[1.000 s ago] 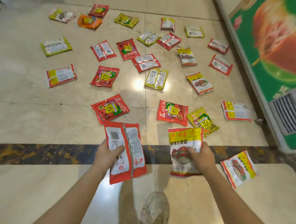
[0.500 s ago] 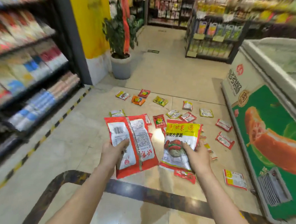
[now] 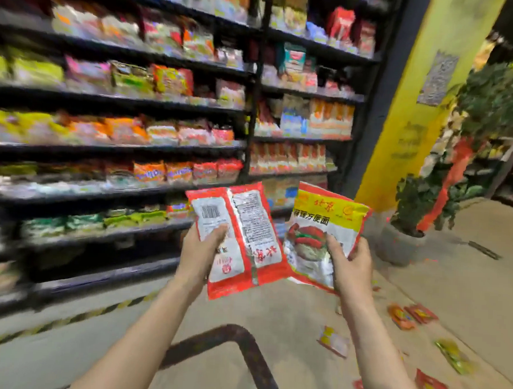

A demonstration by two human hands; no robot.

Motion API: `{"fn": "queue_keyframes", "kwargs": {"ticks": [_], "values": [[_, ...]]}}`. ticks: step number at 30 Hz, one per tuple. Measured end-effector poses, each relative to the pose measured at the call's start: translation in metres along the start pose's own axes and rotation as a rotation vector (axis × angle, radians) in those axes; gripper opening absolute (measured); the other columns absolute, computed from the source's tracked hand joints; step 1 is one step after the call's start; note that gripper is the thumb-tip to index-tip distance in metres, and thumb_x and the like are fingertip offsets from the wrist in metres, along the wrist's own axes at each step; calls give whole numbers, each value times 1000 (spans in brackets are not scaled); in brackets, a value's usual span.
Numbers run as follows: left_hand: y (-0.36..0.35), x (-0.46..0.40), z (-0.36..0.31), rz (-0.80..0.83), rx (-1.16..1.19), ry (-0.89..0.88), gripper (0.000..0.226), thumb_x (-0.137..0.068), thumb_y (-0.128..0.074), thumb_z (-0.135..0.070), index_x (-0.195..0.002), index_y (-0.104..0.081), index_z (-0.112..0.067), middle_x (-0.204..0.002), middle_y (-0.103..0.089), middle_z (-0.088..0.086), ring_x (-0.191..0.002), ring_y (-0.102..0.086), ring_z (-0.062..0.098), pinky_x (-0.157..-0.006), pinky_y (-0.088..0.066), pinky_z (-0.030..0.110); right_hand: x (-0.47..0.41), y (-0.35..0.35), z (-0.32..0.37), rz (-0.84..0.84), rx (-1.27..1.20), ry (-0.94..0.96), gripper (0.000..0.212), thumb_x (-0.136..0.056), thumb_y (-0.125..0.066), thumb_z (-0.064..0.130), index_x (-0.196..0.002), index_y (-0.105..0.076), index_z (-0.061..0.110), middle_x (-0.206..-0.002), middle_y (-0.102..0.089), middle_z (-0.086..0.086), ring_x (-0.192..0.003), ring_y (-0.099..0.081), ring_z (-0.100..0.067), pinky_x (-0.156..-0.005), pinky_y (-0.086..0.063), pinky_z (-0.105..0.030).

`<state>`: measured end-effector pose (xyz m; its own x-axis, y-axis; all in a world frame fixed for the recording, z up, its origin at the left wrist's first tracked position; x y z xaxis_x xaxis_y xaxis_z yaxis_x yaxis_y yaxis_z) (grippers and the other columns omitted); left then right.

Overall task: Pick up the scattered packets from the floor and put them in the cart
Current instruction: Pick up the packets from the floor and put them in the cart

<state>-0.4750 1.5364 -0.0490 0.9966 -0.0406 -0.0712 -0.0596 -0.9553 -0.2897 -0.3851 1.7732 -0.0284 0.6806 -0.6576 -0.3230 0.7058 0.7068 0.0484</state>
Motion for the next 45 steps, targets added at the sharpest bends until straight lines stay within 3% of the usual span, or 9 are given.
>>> {"fn": "queue_keyframes", "kwargs": {"ticks": [6, 13, 16, 25, 28, 33, 39, 43, 45], "values": [[181, 25, -89, -354, 110, -166, 14, -91, -55, -7, -97, -60, -19, -96, -70, 5, -71, -70, 15, -65, -59, 30, 64, -195, 68, 419, -246, 16, 17, -91, -59, 14, -106, -53, 20, -104, -65, -2, -94, -62, -15, -85, -49, -30], [411, 101, -177, -748, 97, -361, 13, -90, -57, -8, -99, -62, -17, -98, -70, 9, -76, -69, 20, -70, -58, 37, 220, -419, 135, 809, -427, -162, 14, -93, -56, 14, -106, -53, 17, -96, -64, 0, -81, -62, -11, -69, -51, -28], [501, 138, -208, -879, 78, -437, 14, -90, -56, -6, -94, -62, -18, -89, -71, 4, -67, -70, 14, -62, -59, 30, 298, -504, 158, 967, -458, -244, 17, -94, -51, 10, -109, -54, 15, -98, -65, -3, -81, -62, -17, -63, -49, -28], [728, 242, -265, -1261, 84, -532, 16, -90, -57, -8, -103, -62, -14, -88, -69, 7, -60, -69, 15, -53, -58, 29, 511, -685, 217, 1286, -450, -298, 20, -95, -47, 13, -115, -53, 13, -104, -64, -6, -90, -63, -23, -71, -54, -31], [790, 258, -275, -1379, 57, -552, 16, -89, -57, -8, -105, -60, -13, -88, -68, 7, -59, -67, 14, -53, -58, 29, 563, -742, 235, 1378, -465, -299, 19, -95, -50, 13, -113, -52, 13, -112, -64, -10, -102, -63, -29, -85, -52, -43], [897, 250, -295, -1458, 23, -557, 18, -91, -56, -10, -108, -61, -11, -95, -70, 12, -68, -69, 22, -58, -59, 33, 636, -860, 261, 1480, -495, -276, 18, -93, -53, 12, -111, -52, 17, -110, -65, -12, -97, -64, -33, -73, -52, -42], [1036, 222, -324, -1576, 26, -521, 22, -91, -57, -15, -112, -59, -12, -92, -72, 12, -64, -71, 22, -53, -58, 31, 713, -1020, 279, 1619, -468, -312, 28, -93, -55, 15, -120, -51, 16, -112, -66, -14, -97, -65, -36, -85, -52, -57], [1121, 202, -342, -1651, 51, -513, 11, -90, -58, -14, -101, -61, -15, -79, -73, 7, -60, -71, 22, -50, -57, 30, 759, -1111, 287, 1650, -432, -399, 10, -91, -57, 18, -92, -56, 28, -104, -68, -12, -92, -66, -38, -83, -52, -59], [1161, 191, -348, -1667, 48, -514, 8, -90, -57, -13, -95, -61, -19, -78, -73, 5, -62, -71, 23, -53, -58, 32, 782, -1152, 289, 1678, -418, -469, 8, -91, -58, 19, -95, -58, 26, -104, -69, -12, -92, -67, -38, -84, -52, -59]]}}
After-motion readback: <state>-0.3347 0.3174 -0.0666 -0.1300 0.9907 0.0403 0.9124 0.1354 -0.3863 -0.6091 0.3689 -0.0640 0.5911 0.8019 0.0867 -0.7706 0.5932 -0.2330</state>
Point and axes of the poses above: each hand's wrist, its own x-axis away from the middle knuckle, its own y-axis out of the back of the hand, z = x × y, the point moved 5 cm from there along -x, towards the middle knuckle
